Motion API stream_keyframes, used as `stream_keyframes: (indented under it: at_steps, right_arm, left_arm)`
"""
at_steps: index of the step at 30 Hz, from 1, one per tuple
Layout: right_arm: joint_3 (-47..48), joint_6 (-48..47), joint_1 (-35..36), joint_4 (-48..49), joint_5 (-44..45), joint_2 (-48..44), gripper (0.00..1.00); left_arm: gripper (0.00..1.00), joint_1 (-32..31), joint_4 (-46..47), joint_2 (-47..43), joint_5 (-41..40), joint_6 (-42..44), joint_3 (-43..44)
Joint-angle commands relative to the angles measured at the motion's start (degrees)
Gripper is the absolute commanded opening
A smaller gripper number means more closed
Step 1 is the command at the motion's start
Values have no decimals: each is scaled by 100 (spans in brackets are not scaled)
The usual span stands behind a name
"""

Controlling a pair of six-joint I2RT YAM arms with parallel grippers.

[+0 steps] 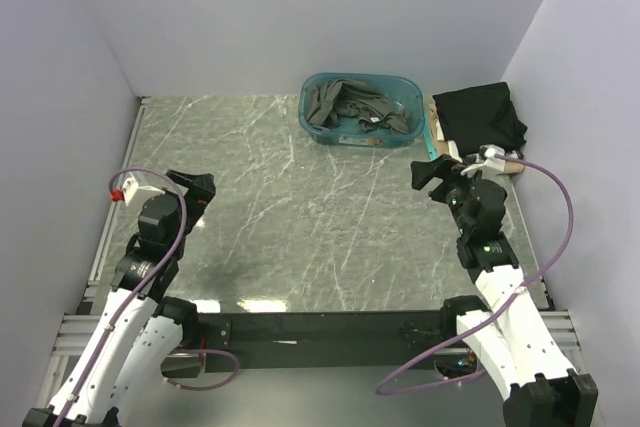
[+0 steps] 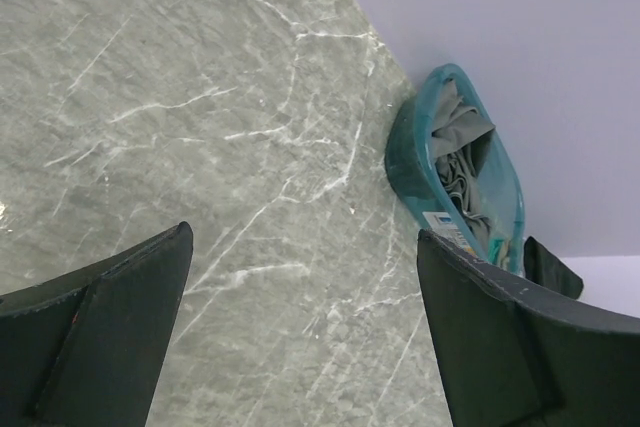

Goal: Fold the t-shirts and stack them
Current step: Grab the tshirt from the pile

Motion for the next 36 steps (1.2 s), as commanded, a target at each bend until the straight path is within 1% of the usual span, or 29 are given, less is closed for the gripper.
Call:
stream_keyframes:
  at_steps: [1, 4, 7, 8, 9, 10, 11, 12, 13, 14, 16, 17, 18, 19, 20, 22, 23, 25, 26, 28, 29, 31, 32, 36]
  right_arm:
    - [122, 180, -28, 477, -478, 158, 100]
    - [262, 225, -20, 679, -786, 562, 100]
    - [684, 93, -28, 724, -1049, 1220, 100]
    - [1016, 93, -20, 715, -1137, 1422, 100]
    - [1193, 66, -20, 733, -1416, 1894, 100]
    - [1395, 110, -20, 681, -1567, 2160, 100]
    - [1867, 154, -2, 645, -1725, 2711, 100]
    - [2115, 215, 24, 619, -1962, 2995, 100]
    - [2370, 242, 76, 540, -1964, 3267, 100]
    - [2842, 225, 138, 557, -1929, 3792, 100]
    - [3363, 216, 331, 479, -1745, 4331, 100]
    - [3905, 189, 402, 426, -1692, 4864, 100]
    - [4215, 163, 559, 347, -1596, 5157, 100]
    - [4523, 145, 639, 189, -1360, 5438, 100]
    - [5178, 128, 692, 57, -1314, 5998, 100]
    - [5902, 110, 815, -363, -1244, 6572, 100]
    - [6532, 128, 841, -514, -1182, 7079, 100]
    - [7081, 215, 920, -646, -1121, 7557, 100]
    - [7632, 242, 947, -699, -1068, 8020, 100]
    - [8205, 373, 982, -840, -971, 8515, 100]
    - [8739, 417, 991, -893, -945, 8970, 100]
    - [9269, 602, 1026, -989, -874, 9420, 100]
    - [9698, 681, 1035, -981, -900, 9796, 100]
    - [10238, 1181, 1096, -631, -971, 10397, 99]
  left_arm:
    - [99, -13, 379, -2, -160, -39, -80]
    - [99, -13, 625, 68, -116, 31, -168]
    - [99, -13, 801, 225, -98, 110, -239]
    - [100, -13, 819, 279, -107, 128, -239]
    - [99, -13, 811, 331, -81, 163, -187]
    - [99, -13, 785, 436, -55, 198, -151]
    - [100, -13, 749, 490, -54, 198, -125]
    - [99, -22, 775, 542, 7, 233, -116]
    - [100, -13, 819, 621, 164, 312, -107]
    - [99, -13, 819, 657, 209, 417, -107]
    - [99, -13, 697, 718, 157, 400, -98]
    - [99, -13, 662, 710, 148, 418, -98]
    - [99, -13, 635, 710, 113, 427, -116]
    - [99, -13, 635, 640, 113, 496, -133]
    - [99, -13, 644, 596, 113, 523, -151]
    - [100, -13, 652, 430, 113, 506, -186]
    - [99, -13, 670, 368, 148, 497, -212]
    - [99, -13, 705, 166, 131, 471, -300]
    - [99, -13, 723, 113, 61, 444, -335]
    - [99, -13, 784, -36, 16, 418, -467]
    - [99, -13, 845, -72, 7, 409, -502]
    - [100, -5, 907, -142, 51, 435, -555]
    - [99, -13, 890, -134, 69, 462, -547]
    - [99, -13, 758, -81, -28, 444, -476]
